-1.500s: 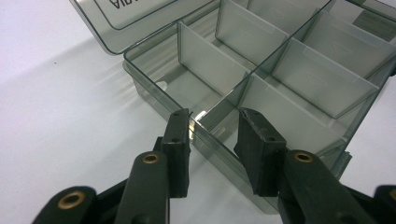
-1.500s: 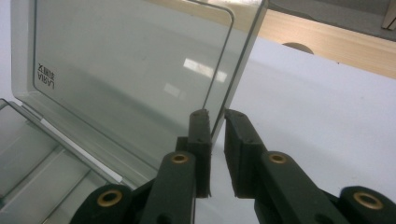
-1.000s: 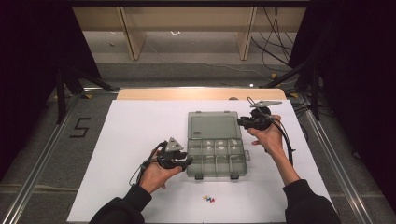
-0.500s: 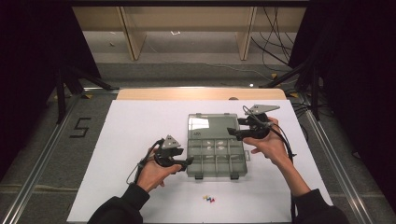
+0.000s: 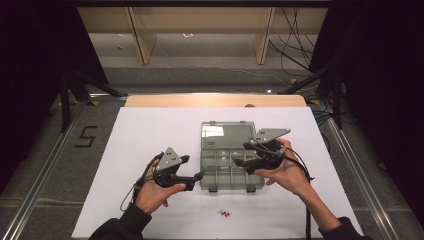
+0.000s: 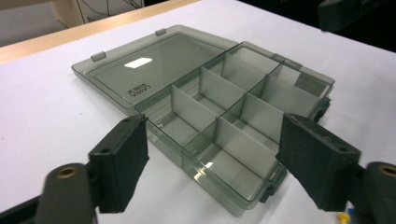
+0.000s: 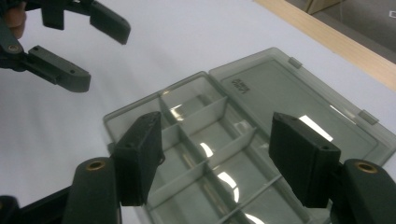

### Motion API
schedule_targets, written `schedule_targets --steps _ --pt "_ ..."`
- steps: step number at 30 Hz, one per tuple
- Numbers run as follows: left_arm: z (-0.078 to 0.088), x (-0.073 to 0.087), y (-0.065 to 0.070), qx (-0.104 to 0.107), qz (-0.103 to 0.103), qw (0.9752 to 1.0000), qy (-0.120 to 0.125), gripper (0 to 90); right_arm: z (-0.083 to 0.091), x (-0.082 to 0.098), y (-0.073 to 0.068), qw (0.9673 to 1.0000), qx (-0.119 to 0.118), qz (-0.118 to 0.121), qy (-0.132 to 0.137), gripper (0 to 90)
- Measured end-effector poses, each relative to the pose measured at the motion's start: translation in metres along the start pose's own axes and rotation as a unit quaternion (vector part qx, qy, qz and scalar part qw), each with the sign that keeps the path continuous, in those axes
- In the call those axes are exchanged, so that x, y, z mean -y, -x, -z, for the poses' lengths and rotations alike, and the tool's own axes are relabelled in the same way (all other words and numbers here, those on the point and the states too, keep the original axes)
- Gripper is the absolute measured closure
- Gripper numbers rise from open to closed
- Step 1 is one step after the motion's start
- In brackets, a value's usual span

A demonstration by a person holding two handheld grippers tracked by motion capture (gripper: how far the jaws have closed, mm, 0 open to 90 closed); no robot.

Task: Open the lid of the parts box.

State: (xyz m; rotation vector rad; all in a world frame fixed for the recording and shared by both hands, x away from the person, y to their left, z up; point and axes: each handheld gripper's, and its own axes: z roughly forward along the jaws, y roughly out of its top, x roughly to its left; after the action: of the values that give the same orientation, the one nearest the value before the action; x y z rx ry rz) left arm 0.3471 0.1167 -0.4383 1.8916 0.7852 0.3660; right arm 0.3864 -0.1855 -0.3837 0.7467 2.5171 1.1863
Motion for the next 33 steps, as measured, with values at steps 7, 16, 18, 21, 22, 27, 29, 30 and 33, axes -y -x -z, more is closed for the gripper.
schedule_targets --steps 7,16,18,21,22,27,29,30,33 --pt "0.013 0.006 0.003 0.001 -0.023 0.9995 0.02 23.1 -0.001 0.005 -0.026 0.9993 -0.023 0.026 -0.014 35.6" --pt "0.028 0.014 0.003 -0.005 -0.016 0.999 0.041 22.3 -0.003 0.017 -0.045 0.9975 -0.049 0.043 -0.03 35.5" --pt "0.03 0.016 0.002 -0.005 -0.025 0.9989 0.04 22.1 -0.005 0.019 -0.048 0.9968 -0.057 0.046 -0.032 35.5" --pt "0.034 0.017 0.004 -0.006 -0.027 0.9987 0.042 22.0 -0.008 0.023 -0.054 0.9963 -0.061 0.05 -0.035 35.4" --pt "0.035 0.018 0.004 -0.005 -0.026 0.9987 0.044 21.9 -0.008 0.024 -0.056 0.9953 -0.069 0.053 -0.042 35.4" --pt "0.042 0.022 0.004 -0.007 -0.029 0.9985 0.046 21.9 -0.01 0.026 -0.063 0.9933 -0.081 0.063 -0.054 33.8" --pt "0.044 0.023 0.004 -0.011 -0.032 0.9985 0.044 21.7 -0.011 0.027 -0.066 0.9926 -0.081 0.066 -0.062 33.0" --pt "0.044 0.023 0.003 -0.01 -0.036 0.9983 0.044 21.7 -0.011 0.028 -0.068 0.9923 -0.083 0.066 -0.063 32.8" --pt "0.046 0.025 0.006 -0.008 -0.029 0.9985 0.045 21.6 -0.013 0.031 -0.072 0.9908 -0.089 0.07 -0.074 30.9"
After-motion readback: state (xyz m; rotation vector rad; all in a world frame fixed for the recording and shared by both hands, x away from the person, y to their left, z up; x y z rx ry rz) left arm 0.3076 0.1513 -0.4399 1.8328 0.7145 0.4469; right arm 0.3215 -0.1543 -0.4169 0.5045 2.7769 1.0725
